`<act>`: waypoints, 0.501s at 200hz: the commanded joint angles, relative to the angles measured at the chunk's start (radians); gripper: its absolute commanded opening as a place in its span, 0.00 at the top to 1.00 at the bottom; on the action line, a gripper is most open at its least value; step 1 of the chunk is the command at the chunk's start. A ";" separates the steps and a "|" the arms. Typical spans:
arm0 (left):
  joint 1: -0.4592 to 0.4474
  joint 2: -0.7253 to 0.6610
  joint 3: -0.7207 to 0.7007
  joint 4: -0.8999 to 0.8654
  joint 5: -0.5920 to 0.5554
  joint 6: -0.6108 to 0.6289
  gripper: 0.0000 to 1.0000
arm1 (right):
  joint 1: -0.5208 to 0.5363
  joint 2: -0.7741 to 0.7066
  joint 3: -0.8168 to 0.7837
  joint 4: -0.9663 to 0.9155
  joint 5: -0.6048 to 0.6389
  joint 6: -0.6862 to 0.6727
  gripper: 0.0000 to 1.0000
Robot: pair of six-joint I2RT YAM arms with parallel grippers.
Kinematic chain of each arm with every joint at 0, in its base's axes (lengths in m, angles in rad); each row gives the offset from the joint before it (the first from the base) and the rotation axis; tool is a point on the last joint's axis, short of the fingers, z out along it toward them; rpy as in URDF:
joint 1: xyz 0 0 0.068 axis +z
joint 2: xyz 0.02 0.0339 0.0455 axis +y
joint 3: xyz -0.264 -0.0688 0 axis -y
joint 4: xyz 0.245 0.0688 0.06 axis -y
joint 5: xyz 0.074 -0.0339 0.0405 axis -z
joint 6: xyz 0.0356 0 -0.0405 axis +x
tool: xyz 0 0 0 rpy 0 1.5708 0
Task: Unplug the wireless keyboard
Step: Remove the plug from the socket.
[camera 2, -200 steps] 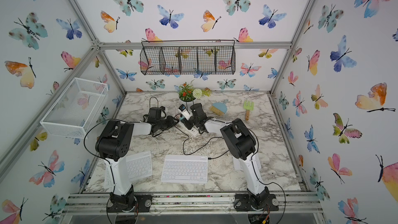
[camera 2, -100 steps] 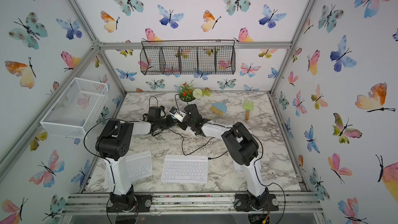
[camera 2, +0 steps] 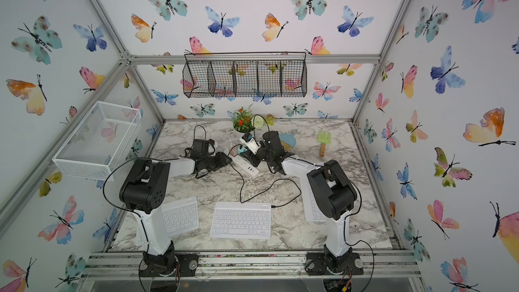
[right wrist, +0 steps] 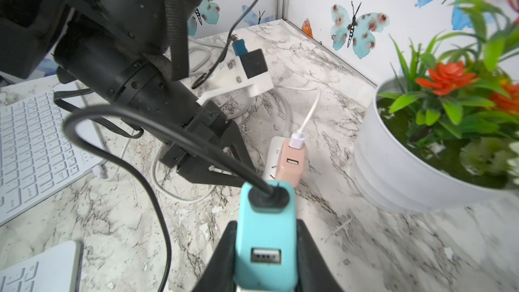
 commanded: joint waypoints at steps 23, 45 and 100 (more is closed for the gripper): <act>0.005 -0.140 -0.041 0.001 0.155 0.188 0.45 | -0.039 -0.041 -0.047 -0.052 -0.161 0.016 0.83; 0.005 -0.201 -0.094 0.067 0.211 0.258 0.42 | -0.063 -0.066 -0.080 -0.062 -0.230 0.039 0.83; 0.003 -0.298 -0.211 0.303 0.360 0.232 0.16 | -0.086 -0.106 -0.164 -0.011 -0.376 0.106 0.83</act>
